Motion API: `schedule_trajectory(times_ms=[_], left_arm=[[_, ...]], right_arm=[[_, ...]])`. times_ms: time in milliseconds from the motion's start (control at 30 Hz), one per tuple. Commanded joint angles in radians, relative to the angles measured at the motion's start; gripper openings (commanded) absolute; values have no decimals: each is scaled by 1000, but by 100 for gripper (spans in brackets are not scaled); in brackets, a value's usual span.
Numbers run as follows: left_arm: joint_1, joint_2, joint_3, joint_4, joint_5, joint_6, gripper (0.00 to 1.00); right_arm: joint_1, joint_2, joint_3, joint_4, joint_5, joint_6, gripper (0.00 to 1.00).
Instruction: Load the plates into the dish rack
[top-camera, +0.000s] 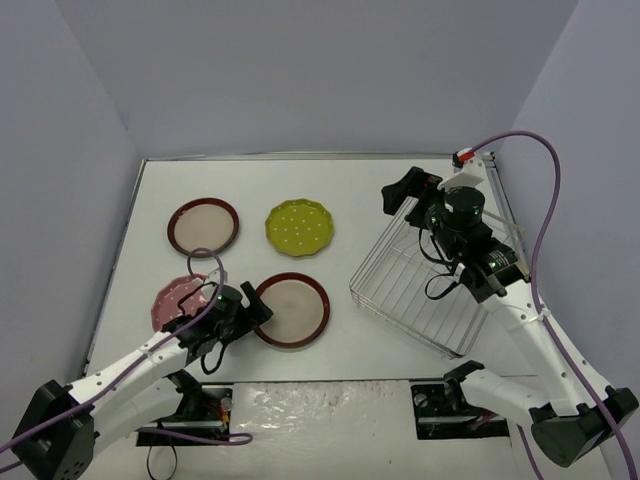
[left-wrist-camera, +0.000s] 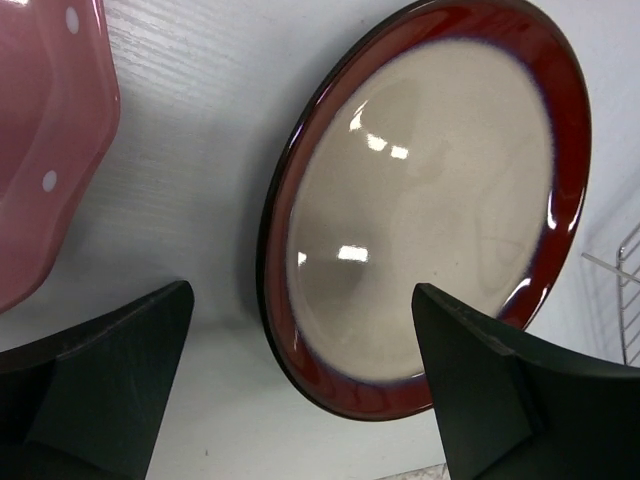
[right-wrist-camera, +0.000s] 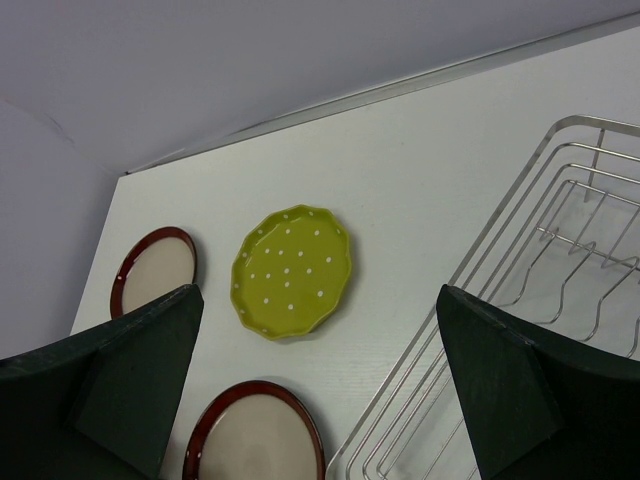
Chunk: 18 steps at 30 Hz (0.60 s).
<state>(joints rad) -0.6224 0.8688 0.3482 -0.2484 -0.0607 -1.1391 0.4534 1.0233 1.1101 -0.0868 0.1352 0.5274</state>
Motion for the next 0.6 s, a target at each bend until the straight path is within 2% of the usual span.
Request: schedule_trajectory(times_ms=[0,200,367,567], left_arm=[[-5,50,-3,138,33,-39,88],[-5,78,-36,225,54,-54,84],[-4,82,-35,213,60,-62,78],[-5,62,-33,165,50,-63,75]], right_arm=[[10,-26,0,73,26,8,100],[10,-41,-14,73,38,11,100],[11,-49,-21,73,36,16,100],[18,-47,-39,72,2,25,100]])
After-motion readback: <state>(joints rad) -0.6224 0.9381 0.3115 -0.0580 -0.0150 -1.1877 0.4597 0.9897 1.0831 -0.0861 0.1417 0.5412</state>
